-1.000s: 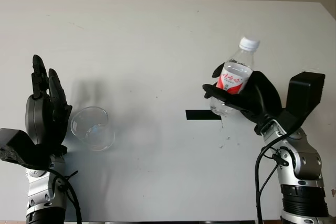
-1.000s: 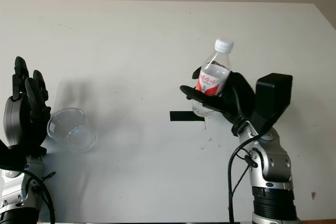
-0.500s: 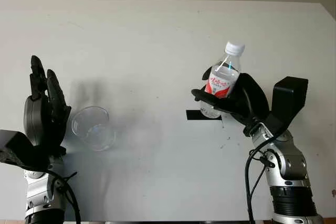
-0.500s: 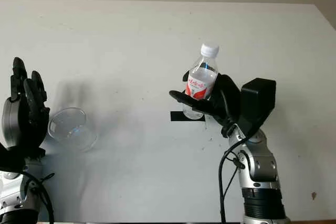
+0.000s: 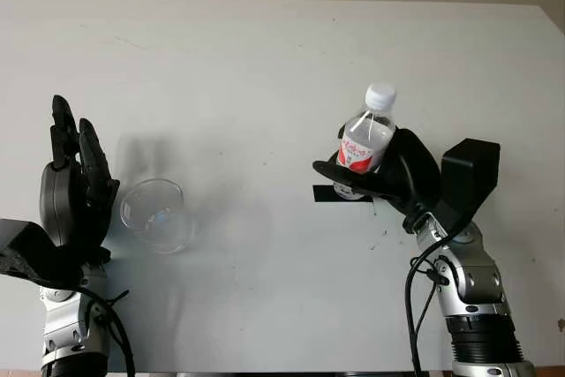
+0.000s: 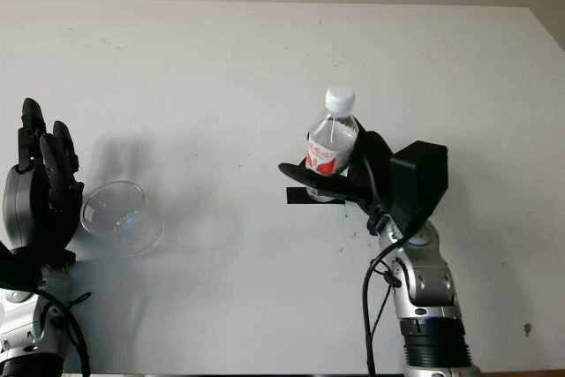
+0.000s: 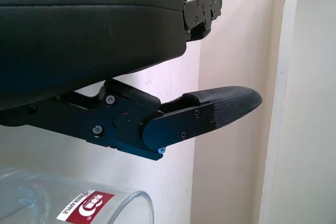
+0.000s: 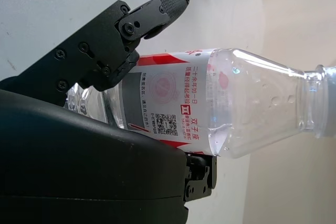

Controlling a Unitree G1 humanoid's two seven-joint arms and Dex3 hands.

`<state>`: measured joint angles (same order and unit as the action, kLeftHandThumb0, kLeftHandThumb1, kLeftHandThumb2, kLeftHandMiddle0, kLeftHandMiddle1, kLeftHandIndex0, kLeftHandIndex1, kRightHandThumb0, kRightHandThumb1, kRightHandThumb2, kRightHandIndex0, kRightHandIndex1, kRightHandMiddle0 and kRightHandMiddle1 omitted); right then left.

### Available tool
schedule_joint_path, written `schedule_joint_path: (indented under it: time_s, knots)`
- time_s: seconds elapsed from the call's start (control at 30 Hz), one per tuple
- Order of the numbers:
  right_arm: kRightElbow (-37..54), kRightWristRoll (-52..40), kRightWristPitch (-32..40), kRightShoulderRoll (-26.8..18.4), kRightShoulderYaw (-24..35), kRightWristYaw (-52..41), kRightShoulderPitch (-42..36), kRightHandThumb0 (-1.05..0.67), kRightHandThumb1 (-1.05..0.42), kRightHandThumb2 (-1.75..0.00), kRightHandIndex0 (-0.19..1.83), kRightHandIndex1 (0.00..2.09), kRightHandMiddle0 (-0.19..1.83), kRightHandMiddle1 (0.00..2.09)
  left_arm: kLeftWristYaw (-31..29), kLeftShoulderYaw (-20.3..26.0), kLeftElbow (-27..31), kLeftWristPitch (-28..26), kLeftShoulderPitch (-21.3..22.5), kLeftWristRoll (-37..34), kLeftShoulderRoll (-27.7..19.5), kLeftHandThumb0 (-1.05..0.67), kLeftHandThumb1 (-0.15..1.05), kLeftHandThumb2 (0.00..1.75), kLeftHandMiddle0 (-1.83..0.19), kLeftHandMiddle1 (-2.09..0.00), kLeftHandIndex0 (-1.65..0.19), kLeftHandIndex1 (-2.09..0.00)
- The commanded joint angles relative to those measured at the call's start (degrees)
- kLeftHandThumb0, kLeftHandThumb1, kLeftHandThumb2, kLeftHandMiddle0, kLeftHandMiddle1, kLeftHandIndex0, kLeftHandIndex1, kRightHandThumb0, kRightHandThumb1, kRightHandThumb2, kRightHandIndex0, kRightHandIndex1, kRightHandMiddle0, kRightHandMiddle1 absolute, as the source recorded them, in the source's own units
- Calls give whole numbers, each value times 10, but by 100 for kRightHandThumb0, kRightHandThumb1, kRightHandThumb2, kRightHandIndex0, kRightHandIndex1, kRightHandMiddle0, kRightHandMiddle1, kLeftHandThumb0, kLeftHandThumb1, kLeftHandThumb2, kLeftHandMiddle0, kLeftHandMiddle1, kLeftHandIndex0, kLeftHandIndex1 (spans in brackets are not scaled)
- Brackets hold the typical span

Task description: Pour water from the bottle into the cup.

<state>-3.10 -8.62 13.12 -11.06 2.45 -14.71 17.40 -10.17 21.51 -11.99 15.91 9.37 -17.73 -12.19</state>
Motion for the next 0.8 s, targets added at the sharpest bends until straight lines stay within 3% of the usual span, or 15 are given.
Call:
schedule_joint_path:
  time_s: [0.0,0.3,0.5,0.6,0.7,0.77]
  knots:
    - [-6,6,-13,-3,-3,-4,-11,-26,-105,-24,34,209,-10,209,-1,2,-5,-1,-5,0,-5,-68,105,68,19,-1,19,0]
    - [-12,14,-10,-16,-8,-38,-18,-29,-105,-19,30,209,-19,209,-1,3,-6,2,-5,2,-5,-68,105,68,19,-1,19,0]
    - [-12,32,-29,-23,-14,-41,-32,-41,-99,-6,-10,204,-17,206,-2,3,-3,0,-9,2,-6,-68,105,69,19,-2,19,0]
    - [-20,36,-41,-26,-14,-48,-35,-49,-94,-5,-14,168,-15,166,-2,3,0,-3,-9,0,-6,-67,105,69,19,-1,19,0]
    - [-30,47,-72,-35,-16,-56,-40,-56,-93,-5,-1,99,-4,98,0,3,1,-4,-10,0,-6,-67,105,69,19,-2,19,0]
    - [-36,48,-91,-37,-15,-60,-44,-59,-93,-5,13,39,5,54,-2,3,0,-2,-10,-1,-7,-68,105,69,19,-1,19,0]
